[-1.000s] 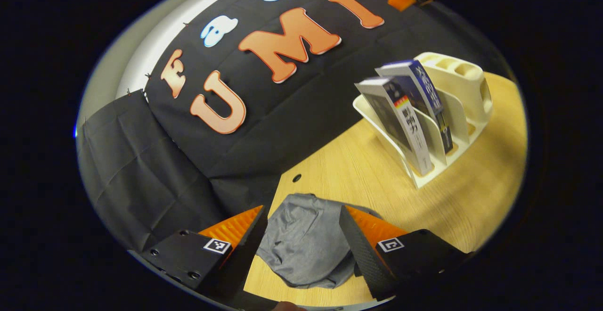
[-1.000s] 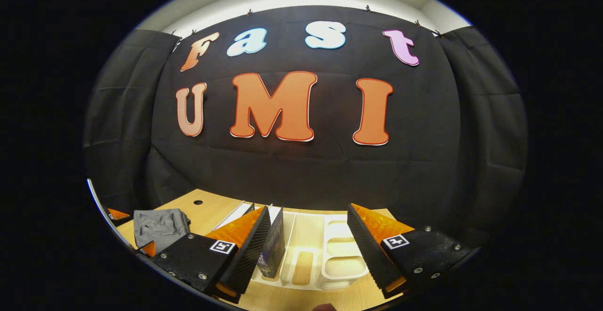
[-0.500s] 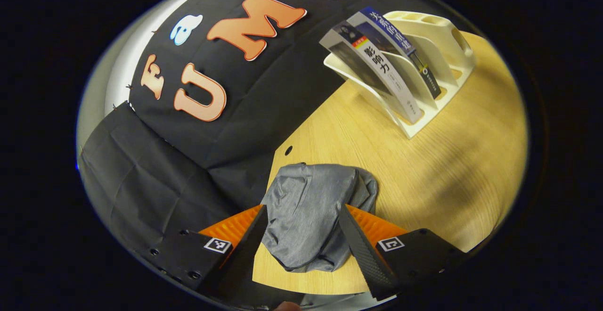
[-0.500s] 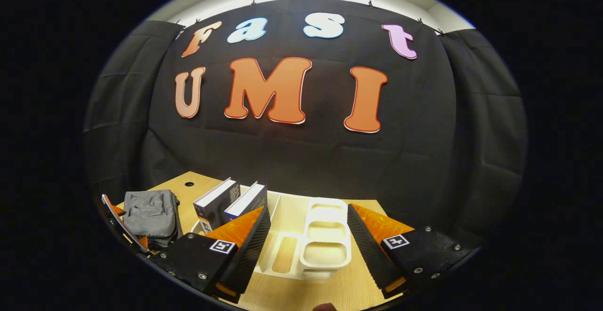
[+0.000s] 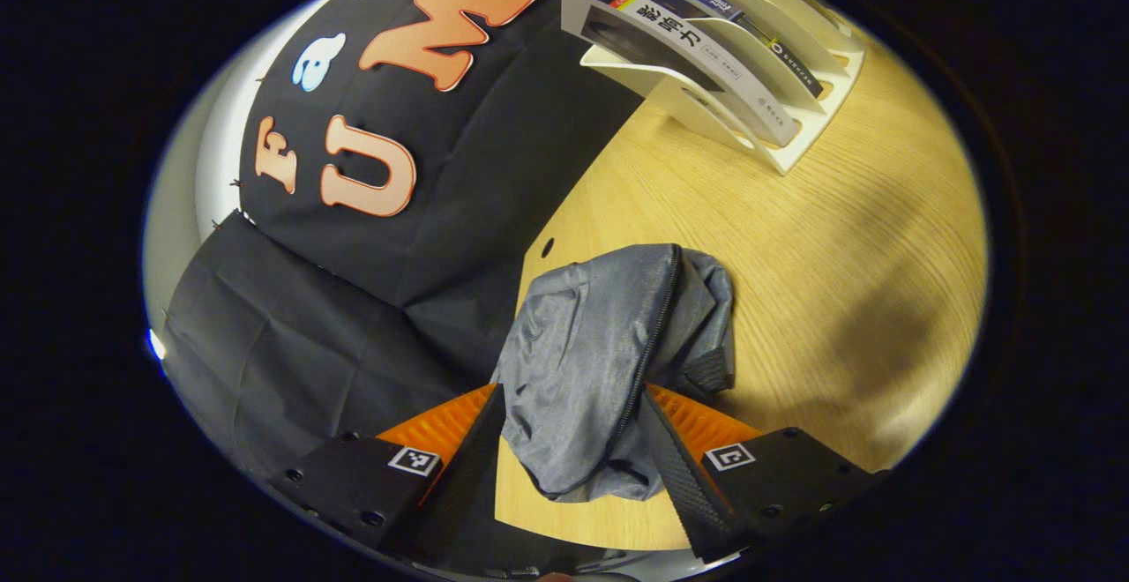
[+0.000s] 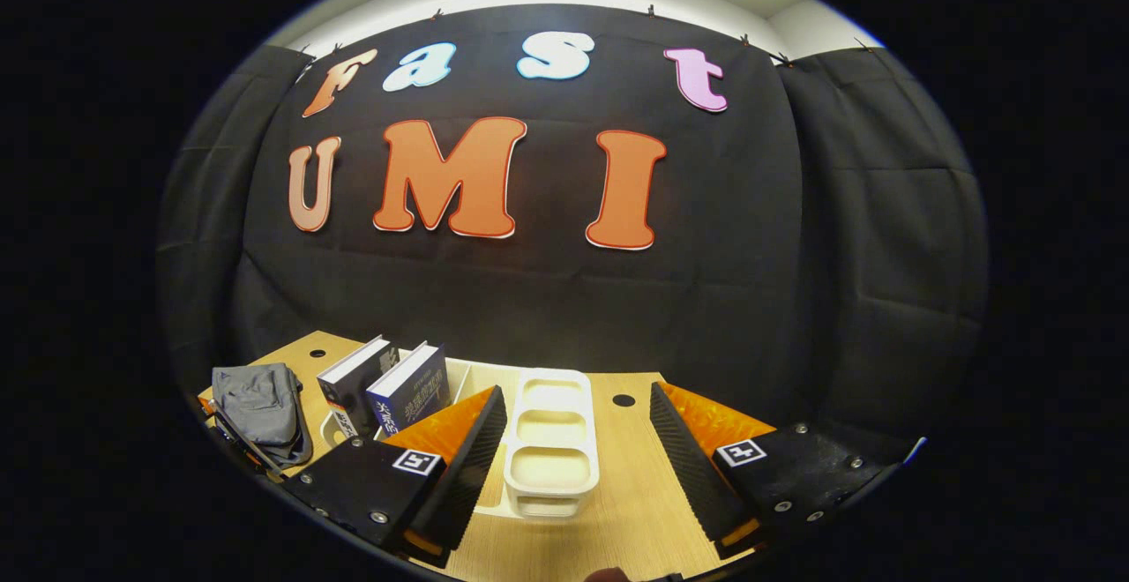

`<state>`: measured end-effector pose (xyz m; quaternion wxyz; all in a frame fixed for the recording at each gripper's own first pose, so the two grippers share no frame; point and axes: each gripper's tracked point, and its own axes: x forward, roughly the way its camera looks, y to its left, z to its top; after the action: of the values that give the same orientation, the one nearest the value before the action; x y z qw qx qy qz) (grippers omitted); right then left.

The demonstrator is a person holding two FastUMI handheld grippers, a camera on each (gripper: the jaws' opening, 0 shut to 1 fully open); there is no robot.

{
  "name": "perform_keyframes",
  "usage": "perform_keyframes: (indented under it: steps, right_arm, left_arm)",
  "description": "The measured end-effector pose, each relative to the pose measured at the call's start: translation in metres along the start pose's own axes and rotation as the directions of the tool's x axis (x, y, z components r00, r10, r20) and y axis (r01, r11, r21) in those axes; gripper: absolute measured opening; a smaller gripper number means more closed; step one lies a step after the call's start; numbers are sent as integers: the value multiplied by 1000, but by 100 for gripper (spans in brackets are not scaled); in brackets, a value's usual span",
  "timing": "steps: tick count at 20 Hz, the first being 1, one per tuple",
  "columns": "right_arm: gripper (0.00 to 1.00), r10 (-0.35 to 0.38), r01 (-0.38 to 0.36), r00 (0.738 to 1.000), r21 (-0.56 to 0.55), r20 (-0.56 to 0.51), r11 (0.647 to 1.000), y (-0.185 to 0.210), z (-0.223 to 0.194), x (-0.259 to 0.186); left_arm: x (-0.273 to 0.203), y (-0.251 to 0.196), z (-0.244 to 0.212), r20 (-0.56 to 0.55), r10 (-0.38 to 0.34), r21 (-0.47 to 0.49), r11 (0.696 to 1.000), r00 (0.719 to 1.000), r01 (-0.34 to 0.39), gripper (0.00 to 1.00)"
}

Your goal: Open the schoolbag, grab two books from the bookshelf and put them into the schoolbag.

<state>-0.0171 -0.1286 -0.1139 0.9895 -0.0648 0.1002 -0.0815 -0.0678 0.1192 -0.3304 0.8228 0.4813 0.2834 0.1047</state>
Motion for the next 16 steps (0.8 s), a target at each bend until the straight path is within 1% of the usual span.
perform_keyframes:
  steps: [3, 4, 5, 8, 9, 12, 14, 15, 16]
  right_arm:
    - [97, 9, -10, 1000, 17, 11, 1000, 1, 6, -4]
    - [97, 12, -12, 1000, 18, 18, 1000, 2, 9, -5]
    - [97, 10, -11, 1000, 19, 29, 1000, 3, 12, -7]
    - [97, 3, -4, 999, 20, 53, 1000, 1, 18, -15]
    - [98, -1, 0, 999, 19, 54, 1000, 1, 18, -17]
    - [97, 3, -3, 999, 13, 48, 1000, 1, 15, -20]
    - [97, 0, 0, 999, 6, 40, 1000, 1, 13, -20]
    - [97, -2, 2, 999, 4, 34, 1000, 2, 12, -20]
    - [97, -4, 4, 999, 6, 34, 1000, 3, 13, -20]
  left_arm:
    - [7, 7, 1, 11, 7, 16, 1000, 1000, -7, 89]
    - [11, 8, 1, 13, 8, 26, 1000, 1000, -8, 90]
    - [16, 12, 4, 17, 17, 32, 999, 1000, -17, 88]
    - [31, 20, 3, 12, 31, 39, 999, 999, -32, 86]
    - [38, 24, 4, 10, 37, 41, 998, 999, -37, 84]
    - [55, 31, 0, -6, 35, 24, 999, 999, -35, 84]
    - [63, 24, -5, -35, -13, 3, 1000, 999, 13, 75]
    - [67, 21, -6, -41, -32, -2, 999, 999, 32, 68]
    - [67, 22, -5, -37, -40, -3, 999, 998, 40, 65]
